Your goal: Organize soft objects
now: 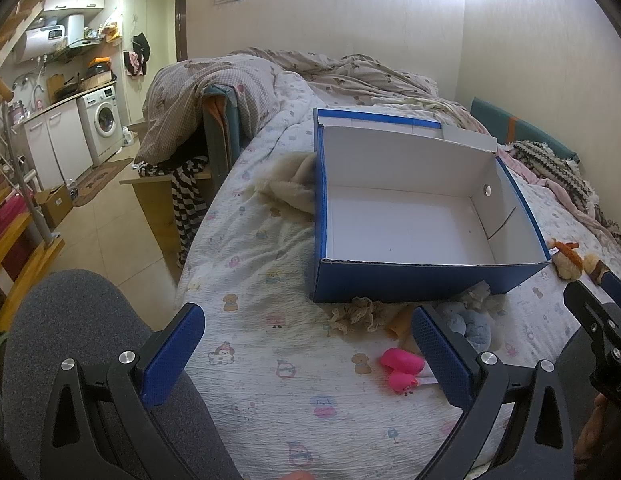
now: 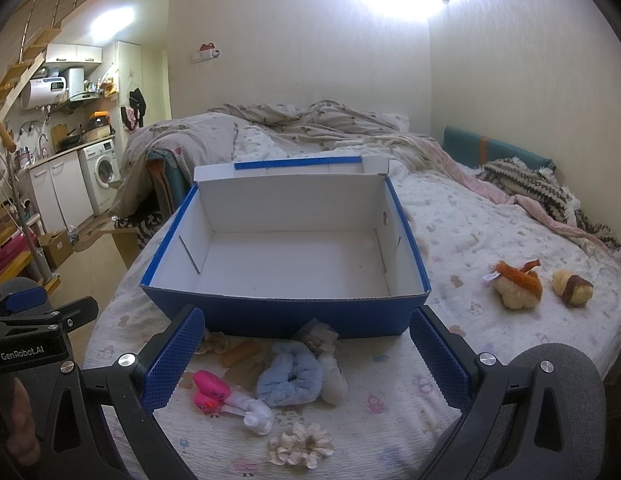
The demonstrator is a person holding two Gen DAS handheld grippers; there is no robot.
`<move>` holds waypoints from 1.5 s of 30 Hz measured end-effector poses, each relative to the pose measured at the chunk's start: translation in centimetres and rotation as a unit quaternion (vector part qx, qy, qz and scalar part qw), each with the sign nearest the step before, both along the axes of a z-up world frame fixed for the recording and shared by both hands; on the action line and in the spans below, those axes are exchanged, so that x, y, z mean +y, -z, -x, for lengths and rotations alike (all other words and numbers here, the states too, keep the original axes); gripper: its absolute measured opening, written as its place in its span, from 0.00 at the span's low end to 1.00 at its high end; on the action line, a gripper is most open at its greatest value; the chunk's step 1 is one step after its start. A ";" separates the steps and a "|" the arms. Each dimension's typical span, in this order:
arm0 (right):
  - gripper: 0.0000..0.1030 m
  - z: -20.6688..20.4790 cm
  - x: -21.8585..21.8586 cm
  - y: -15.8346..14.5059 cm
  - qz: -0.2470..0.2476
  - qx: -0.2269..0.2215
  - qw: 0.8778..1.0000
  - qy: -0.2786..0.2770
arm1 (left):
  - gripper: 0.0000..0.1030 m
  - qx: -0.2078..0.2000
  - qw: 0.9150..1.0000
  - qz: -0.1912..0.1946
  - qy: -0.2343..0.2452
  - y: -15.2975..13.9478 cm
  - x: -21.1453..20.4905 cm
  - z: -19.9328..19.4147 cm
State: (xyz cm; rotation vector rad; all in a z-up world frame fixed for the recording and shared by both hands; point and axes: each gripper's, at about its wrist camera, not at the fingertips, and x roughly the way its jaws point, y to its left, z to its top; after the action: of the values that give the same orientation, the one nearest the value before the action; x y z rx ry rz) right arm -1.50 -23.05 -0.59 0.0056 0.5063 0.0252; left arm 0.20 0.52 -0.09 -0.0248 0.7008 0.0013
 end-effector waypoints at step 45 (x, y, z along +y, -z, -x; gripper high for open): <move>1.00 -7.5 -5.7 0.9 -0.087 0.140 0.986 0.009 | 1.00 0.095 0.995 0.020 -0.018 0.9 1.4 -7.5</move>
State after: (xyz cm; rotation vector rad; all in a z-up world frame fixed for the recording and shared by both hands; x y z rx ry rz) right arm 6.01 -28.77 -1.52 0.1862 0.7830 0.0516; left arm 7.66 1.93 -0.94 -0.0765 0.8906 0.0252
